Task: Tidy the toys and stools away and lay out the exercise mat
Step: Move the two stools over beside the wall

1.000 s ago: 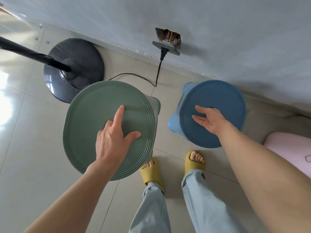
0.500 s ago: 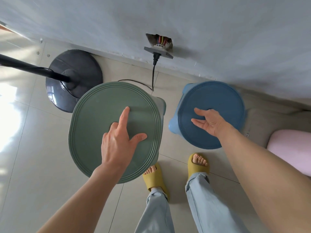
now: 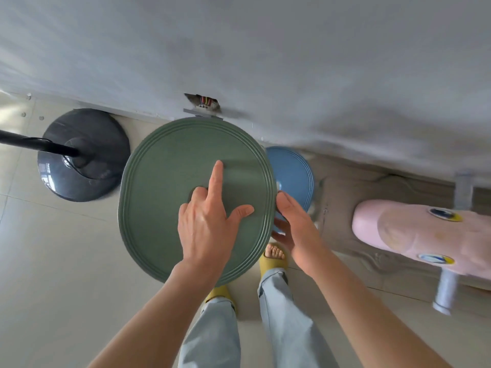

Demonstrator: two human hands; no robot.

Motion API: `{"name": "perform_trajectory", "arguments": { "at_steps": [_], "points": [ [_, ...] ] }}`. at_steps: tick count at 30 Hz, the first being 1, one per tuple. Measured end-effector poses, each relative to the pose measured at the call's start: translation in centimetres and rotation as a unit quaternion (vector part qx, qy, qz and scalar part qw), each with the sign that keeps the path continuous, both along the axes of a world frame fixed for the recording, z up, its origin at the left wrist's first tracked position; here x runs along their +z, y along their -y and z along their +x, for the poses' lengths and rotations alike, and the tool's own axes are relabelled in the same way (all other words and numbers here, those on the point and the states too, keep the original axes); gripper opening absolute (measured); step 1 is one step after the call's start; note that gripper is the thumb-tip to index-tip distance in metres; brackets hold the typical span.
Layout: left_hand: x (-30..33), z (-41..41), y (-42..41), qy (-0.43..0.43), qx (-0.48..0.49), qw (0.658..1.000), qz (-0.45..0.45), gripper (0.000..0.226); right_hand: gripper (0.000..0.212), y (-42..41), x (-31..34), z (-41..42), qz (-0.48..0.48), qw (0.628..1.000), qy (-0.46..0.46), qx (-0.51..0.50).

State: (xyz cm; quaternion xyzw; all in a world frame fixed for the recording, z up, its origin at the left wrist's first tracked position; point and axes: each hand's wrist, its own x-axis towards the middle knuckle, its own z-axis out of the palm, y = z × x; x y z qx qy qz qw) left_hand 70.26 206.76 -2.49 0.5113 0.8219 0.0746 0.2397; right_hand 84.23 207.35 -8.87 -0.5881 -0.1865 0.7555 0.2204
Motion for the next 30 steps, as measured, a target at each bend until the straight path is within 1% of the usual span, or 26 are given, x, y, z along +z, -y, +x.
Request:
{"name": "perform_trajectory", "arguments": {
  "at_steps": [2, 3, 5, 6, 8, 11, 15, 18, 20, 21, 23, 25, 30],
  "points": [
    [0.0, 1.7, -1.0, 0.003, -0.015, 1.0, -0.005, 0.085, 0.063, -0.1, 1.1, 1.1, 0.025, 1.0, 0.009, -0.016],
    [-0.3, 2.5, -1.5, 0.006, -0.022, 1.0, -0.012, 0.085, 0.061, -0.2, 1.6, 1.6, 0.037, 0.999, 0.018, -0.016],
    [-1.3, 4.2, -2.5, 0.018, -0.04, 0.999, -0.023, 0.084, 0.04, -0.4, 1.6, 2.8, 0.058, 0.997, 0.03, -0.036],
    [-1.8, 5.0, -2.9, 0.029, -0.049, 0.998, -0.028, 0.084, 0.034, -0.5, 1.3, 3.6, 0.061, 0.996, 0.04, -0.047],
    [-3.1, 6.4, -3.4, 0.047, -0.06, 0.996, -0.035, 0.083, 0.033, -0.7, 0.8, 5.0, 0.054, 0.994, 0.07, -0.068],
    [-5.0, 8.4, -3.6, 0.058, -0.081, 0.994, -0.046, 0.083, 0.033, -0.6, 0.0, 6.7, 0.06, 0.991, 0.089, -0.083],
    [-7.8, 10.4, -4.1, 0.058, -0.096, 0.991, -0.07, 0.083, 0.045, 0.3, -0.9, 8.2, 0.057, 0.989, 0.122, -0.067],
    [-10.0, 11.1, -4.6, 0.045, -0.107, 0.99, -0.085, 0.084, 0.068, 1.1, -1.4, 9.0, 0.027, 0.988, 0.138, -0.068],
    [-11.4, 11.4, -4.9, 0.034, -0.111, 0.989, -0.097, 0.083, 0.079, 1.4, -1.8, 9.4, 0.002, 0.987, 0.136, -0.083],
    [-12.1, 11.6, -5.1, 0.029, -0.111, 0.988, -0.103, 0.083, 0.077, 1.5, -2.1, 9.6, -0.009, 0.986, 0.136, -0.092],
    [-13.4, 11.8, -5.5, 0.027, -0.11, 0.987, -0.114, 0.082, 0.062, 1.9, -2.9, 10.1, -0.027, 0.985, 0.134, -0.106],
    [-14.5, 12.1, -5.7, 0.028, -0.11, 0.985, -0.127, 0.082, 0.054, 2.2, -4.0, 10.6, -0.043, 0.984, 0.138, -0.103],
    [-17.1, 12.8, -6.2, 0.023, -0.118, 0.981, -0.15, 0.082, 0.052, 2.3, -6.1, 10.3, -0.075, 0.981, 0.153, -0.093]
  ]
}}
